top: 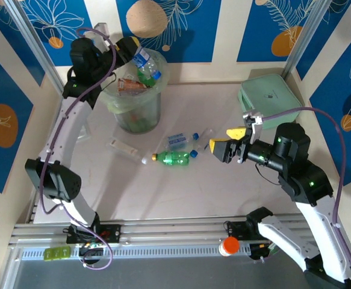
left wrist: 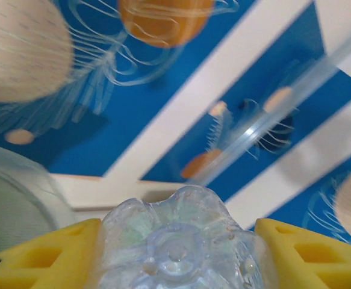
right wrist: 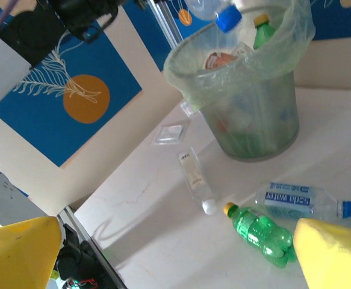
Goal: Put the plastic bottles in the bin
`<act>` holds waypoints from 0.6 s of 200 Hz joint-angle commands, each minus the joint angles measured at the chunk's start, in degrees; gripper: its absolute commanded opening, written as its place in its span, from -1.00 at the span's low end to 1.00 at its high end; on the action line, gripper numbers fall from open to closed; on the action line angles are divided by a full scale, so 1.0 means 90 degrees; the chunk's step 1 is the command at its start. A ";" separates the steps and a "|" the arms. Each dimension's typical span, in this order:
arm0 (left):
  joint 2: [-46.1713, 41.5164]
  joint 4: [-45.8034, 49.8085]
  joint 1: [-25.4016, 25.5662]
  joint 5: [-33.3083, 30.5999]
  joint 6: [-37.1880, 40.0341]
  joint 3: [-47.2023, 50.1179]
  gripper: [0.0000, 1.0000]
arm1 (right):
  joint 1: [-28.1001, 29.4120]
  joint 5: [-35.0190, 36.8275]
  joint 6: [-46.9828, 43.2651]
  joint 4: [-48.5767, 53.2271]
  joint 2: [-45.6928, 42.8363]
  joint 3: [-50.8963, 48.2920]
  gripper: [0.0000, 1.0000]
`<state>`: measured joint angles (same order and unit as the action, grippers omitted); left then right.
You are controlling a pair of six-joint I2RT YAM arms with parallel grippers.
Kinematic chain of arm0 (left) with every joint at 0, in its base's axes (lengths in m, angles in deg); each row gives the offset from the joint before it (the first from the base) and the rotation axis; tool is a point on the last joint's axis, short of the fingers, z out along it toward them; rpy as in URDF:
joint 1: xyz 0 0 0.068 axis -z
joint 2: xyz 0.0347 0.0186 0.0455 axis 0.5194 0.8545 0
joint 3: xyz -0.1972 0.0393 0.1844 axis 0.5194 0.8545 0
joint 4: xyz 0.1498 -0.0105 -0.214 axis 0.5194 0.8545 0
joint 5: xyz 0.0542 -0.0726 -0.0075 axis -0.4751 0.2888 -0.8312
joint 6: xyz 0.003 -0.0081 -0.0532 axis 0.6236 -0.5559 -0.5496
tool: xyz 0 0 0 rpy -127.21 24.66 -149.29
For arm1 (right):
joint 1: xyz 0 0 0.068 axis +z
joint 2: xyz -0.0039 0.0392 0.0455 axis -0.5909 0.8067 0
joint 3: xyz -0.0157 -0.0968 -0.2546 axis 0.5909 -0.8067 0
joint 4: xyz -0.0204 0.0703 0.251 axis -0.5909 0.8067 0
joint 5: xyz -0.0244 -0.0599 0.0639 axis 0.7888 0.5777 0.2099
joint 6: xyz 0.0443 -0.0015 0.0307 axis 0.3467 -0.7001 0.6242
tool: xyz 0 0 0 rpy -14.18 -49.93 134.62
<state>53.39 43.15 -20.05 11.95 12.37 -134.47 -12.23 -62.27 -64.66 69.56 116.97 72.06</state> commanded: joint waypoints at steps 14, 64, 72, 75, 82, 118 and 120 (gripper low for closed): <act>0.0421 0.0330 -0.0353 -0.0507 0.0084 -0.0187 -1.00 | -0.0029 0.0075 -0.0016 -0.0020 0.0067 -0.0253 0.98; 0.1234 0.2105 -0.0478 -0.1398 -0.0117 -0.1170 -0.91 | -0.0038 0.0264 0.0077 -0.0109 0.0198 -0.0561 0.98; 0.1458 0.2380 -0.0486 -0.1330 -0.0120 -0.1431 -0.85 | -0.0037 0.0331 0.0080 -0.0085 0.0242 -0.0583 0.98; 0.1526 0.2468 -0.0486 -0.1303 -0.0120 -0.1509 -0.83 | -0.0038 0.0355 0.0067 -0.0066 0.0263 -0.0591 0.99; 0.1655 0.2691 -0.0480 -0.1324 -0.0190 -0.1647 -0.78 | -0.0038 0.0401 0.0063 -0.0033 0.0315 -0.0598 0.98; 0.1984 0.2989 -0.0478 -0.1167 -0.0106 -0.1736 -0.40 | -0.0048 0.0455 0.0121 -0.0123 0.0470 -0.0714 0.98; 0.1999 0.3003 -0.0483 -0.1162 -0.0098 -0.1738 -0.38 | -0.0048 0.0452 0.0121 -0.0126 0.0479 -0.0719 0.98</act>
<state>69.61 64.05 -23.89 1.48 10.82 -148.34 -12.36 -59.26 -64.39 69.19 120.91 66.55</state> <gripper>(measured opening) 0.583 0.991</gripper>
